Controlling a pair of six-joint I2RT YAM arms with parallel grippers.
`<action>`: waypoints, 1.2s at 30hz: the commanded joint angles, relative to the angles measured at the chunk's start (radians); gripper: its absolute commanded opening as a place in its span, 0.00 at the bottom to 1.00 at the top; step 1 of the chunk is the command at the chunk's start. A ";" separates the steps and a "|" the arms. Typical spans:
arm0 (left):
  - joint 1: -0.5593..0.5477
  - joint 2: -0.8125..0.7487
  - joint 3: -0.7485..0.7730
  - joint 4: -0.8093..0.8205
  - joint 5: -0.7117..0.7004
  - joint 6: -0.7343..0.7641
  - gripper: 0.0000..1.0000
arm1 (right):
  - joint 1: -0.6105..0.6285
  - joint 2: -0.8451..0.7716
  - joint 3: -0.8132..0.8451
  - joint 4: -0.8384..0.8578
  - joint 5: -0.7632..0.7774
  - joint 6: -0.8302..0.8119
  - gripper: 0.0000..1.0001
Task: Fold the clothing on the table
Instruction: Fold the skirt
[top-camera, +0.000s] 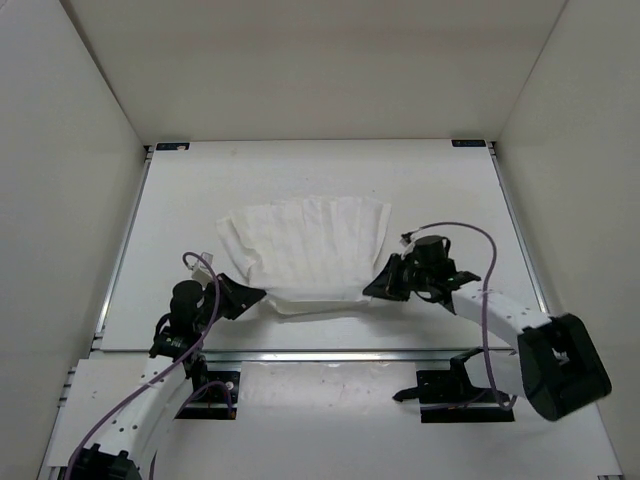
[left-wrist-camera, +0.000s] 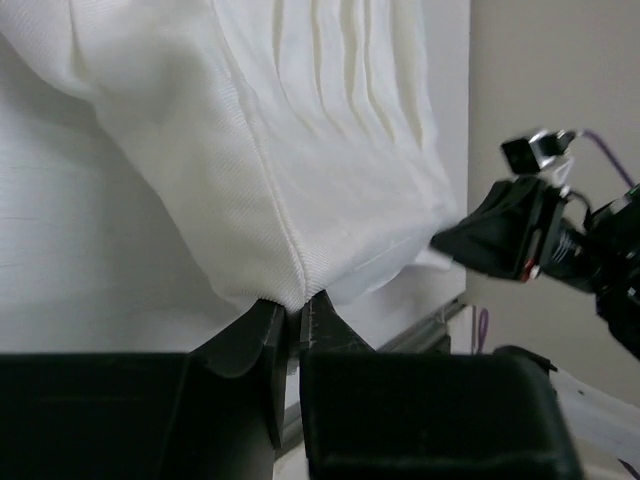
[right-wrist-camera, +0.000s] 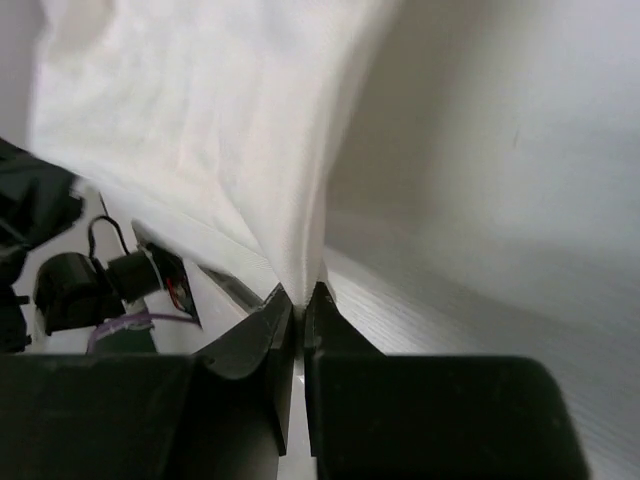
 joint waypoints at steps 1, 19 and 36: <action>-0.011 0.021 0.078 0.047 0.031 0.003 0.00 | -0.132 -0.170 0.147 -0.349 0.076 -0.239 0.00; -0.042 -0.123 -0.255 -0.032 0.020 0.009 0.00 | -0.122 -0.216 -0.010 -0.319 0.045 -0.252 0.48; -0.055 -0.180 -0.257 -0.111 -0.017 0.043 0.00 | 0.029 -0.088 -0.254 0.258 -0.053 0.088 0.58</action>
